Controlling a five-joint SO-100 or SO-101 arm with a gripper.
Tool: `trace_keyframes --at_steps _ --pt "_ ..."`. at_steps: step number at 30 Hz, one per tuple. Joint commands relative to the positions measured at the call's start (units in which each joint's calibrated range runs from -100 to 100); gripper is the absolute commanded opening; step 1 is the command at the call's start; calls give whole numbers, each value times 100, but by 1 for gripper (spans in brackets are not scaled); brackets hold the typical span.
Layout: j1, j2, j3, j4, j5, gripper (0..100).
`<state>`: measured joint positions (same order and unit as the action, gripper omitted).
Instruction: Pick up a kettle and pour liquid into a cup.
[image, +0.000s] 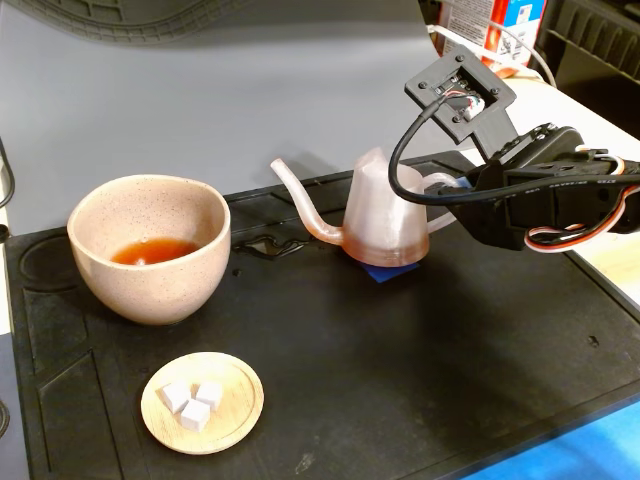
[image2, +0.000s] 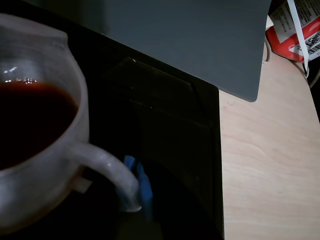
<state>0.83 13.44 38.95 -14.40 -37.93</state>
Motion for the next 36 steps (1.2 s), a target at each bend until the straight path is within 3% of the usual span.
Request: trace_keyframes --at_steps 1,36 --pt "35 -98 -56 -121 111 1" --pt "-11 -39 -38 -121 305 1"
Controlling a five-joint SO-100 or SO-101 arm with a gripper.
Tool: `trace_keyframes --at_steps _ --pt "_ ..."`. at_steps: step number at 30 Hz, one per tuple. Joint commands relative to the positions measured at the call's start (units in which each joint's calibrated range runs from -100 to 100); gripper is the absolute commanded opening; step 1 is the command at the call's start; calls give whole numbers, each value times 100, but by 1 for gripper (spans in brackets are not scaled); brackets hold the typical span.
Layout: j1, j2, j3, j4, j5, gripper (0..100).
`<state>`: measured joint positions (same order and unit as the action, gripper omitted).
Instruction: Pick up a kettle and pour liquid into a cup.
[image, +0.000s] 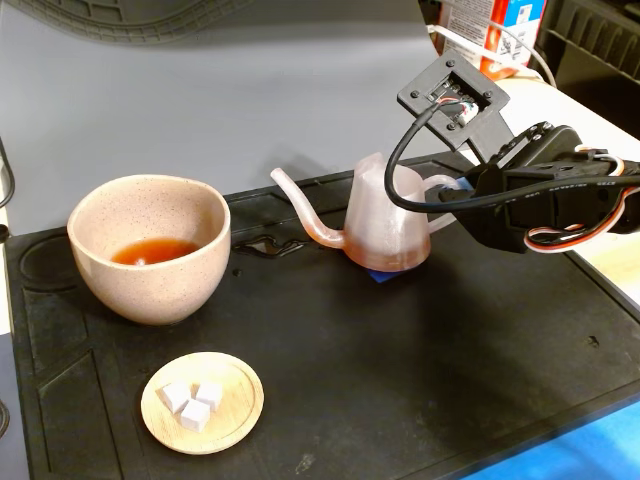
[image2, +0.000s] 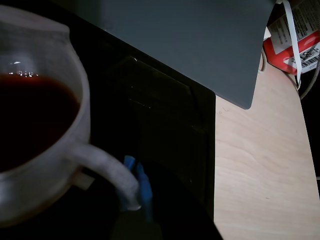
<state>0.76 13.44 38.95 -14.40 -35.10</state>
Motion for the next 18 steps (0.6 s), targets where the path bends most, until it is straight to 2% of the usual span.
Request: trace_keyframes --at_steps 1,4,9,18 --pt "-3 -39 -38 -121 22 1" --pt "-11 -39 -38 -121 28 11" --pt "-11 -39 -38 -121 28 22" --pt "-11 -22 -38 -121 28 23"
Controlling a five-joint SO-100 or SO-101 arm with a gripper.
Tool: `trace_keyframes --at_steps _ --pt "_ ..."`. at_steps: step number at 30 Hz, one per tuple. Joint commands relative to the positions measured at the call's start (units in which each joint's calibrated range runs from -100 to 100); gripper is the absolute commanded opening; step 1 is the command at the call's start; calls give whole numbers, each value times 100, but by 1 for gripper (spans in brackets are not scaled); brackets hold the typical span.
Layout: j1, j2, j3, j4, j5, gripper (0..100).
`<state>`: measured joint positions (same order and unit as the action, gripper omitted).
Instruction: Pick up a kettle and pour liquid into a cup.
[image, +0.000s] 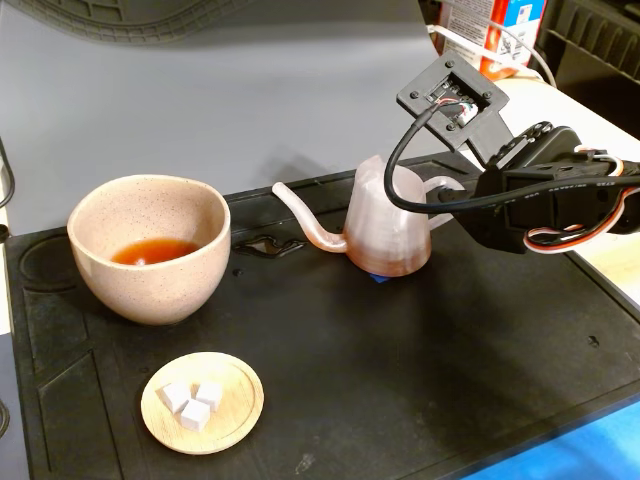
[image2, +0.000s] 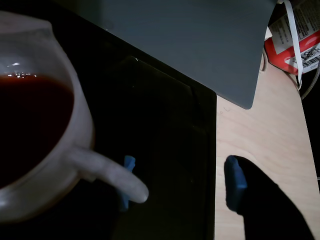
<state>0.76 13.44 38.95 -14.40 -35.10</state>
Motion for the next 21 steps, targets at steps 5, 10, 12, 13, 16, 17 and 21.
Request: trace_keyframes --at_steps 5,10,12,13,16,17,21 --pt "-11 -13 -29 -121 28 23" --pt "-194 -22 134 -121 28 23" --pt "-201 -22 134 -121 28 23" --pt "-201 -30 134 -121 28 23" --pt "-209 -30 152 -121 28 23" --pt "-209 -30 152 -121 28 23" --pt "-194 -107 334 -121 28 23"
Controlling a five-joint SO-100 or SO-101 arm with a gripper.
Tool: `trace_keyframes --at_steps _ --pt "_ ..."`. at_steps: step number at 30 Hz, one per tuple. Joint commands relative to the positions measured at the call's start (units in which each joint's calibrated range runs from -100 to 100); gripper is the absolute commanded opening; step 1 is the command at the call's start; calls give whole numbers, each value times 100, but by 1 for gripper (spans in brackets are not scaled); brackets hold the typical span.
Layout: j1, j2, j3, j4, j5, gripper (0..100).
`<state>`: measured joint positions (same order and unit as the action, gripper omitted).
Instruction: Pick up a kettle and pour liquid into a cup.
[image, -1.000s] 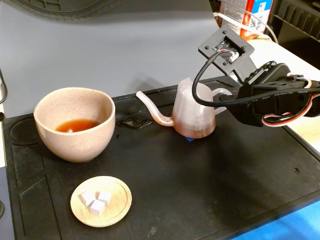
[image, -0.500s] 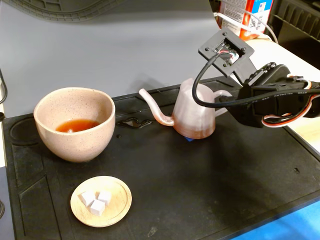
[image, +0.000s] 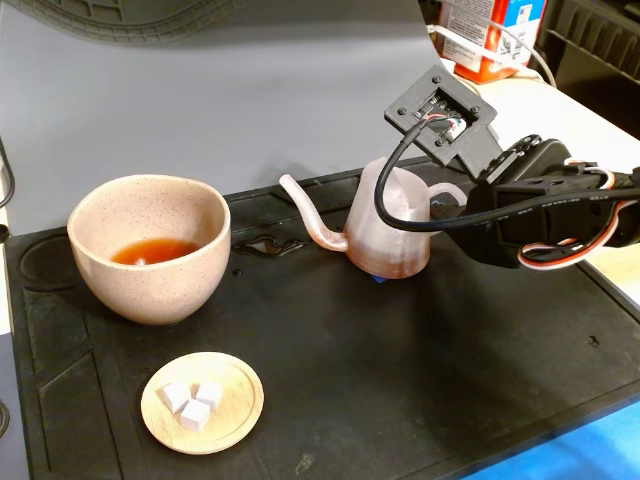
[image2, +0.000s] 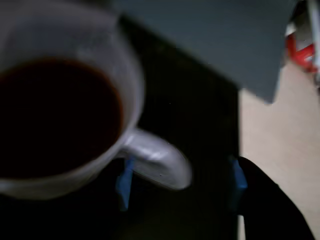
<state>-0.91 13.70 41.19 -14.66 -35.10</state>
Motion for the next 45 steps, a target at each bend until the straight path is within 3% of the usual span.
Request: trace_keyframes --at_steps 1,10,19,23,29,38,45 --pt "-4 -175 237 -155 28 23" --pt "26 -1225 1535 -657 -14 23" --pt "-35 -3938 3803 -605 -25 22" --pt "-35 -5337 4420 -579 -25 10" --pt "-35 -6541 4883 -570 -602 0" --pt "-35 -7334 4947 -562 -1636 1" --pt "-4 -8213 5827 -190 -1867 1"
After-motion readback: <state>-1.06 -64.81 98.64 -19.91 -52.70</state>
